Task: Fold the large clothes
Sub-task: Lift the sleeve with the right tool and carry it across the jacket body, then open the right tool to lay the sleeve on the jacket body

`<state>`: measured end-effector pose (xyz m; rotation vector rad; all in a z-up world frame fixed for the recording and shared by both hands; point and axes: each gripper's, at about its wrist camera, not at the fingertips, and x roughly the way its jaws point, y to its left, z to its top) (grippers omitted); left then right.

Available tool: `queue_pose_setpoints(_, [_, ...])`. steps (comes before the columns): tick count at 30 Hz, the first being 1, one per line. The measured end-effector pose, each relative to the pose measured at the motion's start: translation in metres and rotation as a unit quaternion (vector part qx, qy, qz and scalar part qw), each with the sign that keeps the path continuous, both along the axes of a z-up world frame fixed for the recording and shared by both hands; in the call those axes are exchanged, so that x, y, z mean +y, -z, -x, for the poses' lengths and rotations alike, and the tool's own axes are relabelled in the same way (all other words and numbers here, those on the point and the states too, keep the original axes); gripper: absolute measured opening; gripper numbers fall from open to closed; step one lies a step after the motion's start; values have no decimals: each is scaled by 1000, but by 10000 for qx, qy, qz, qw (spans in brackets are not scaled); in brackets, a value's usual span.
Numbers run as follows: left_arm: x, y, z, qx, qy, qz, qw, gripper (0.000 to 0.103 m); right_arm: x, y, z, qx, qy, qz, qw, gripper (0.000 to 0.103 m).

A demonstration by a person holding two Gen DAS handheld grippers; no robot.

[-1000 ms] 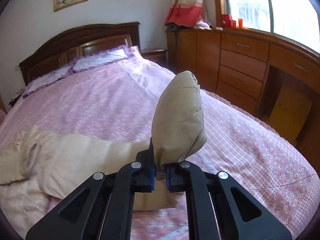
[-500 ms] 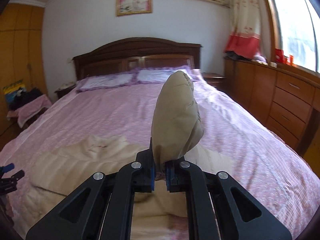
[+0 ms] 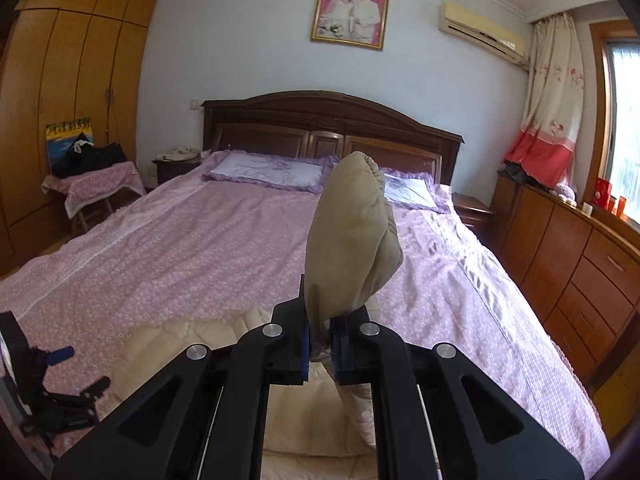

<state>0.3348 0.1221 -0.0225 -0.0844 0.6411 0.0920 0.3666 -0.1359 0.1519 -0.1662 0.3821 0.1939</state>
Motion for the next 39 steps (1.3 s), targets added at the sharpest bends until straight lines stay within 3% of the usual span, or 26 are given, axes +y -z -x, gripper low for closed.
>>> queue_pose_setpoints(5, [2, 0, 0, 4, 10, 106, 9999, 89, 27, -11, -5, 55, -162, 73, 9998, 9])
queue_pose_setpoints(11, [7, 7, -1, 97, 45, 183, 9998, 89, 63, 10, -7, 273, -431, 21, 9987, 9])
queue_pose_setpoints(14, [14, 9, -2, 146, 3, 305, 9994, 89, 86, 40, -12, 496, -560, 103, 9971, 9])
queue_pose_setpoints(25, [49, 15, -4, 369, -140, 617, 9973, 90, 144, 168, -30, 1687, -920, -339, 9808, 9])
queue_pose_setpoints(32, [44, 21, -10, 453, -78, 592, 9972, 90, 163, 213, -29, 2070, -951, -285, 9733, 10])
queue_pose_setpoints(35, [47, 24, -11, 481, -172, 611, 9968, 90, 165, 223, -28, 2279, -1030, -381, 9675, 22])
queue_pose_setpoints(37, [54, 26, -12, 552, -132, 937, 9940, 90, 162, 230, -31, 2530, -1254, -765, 9562, 61])
queue_pose_setpoints(39, [59, 27, -12, 529, -207, 1047, 9929, 90, 162, 232, -31, 2630, -1367, -1004, 9498, 67])
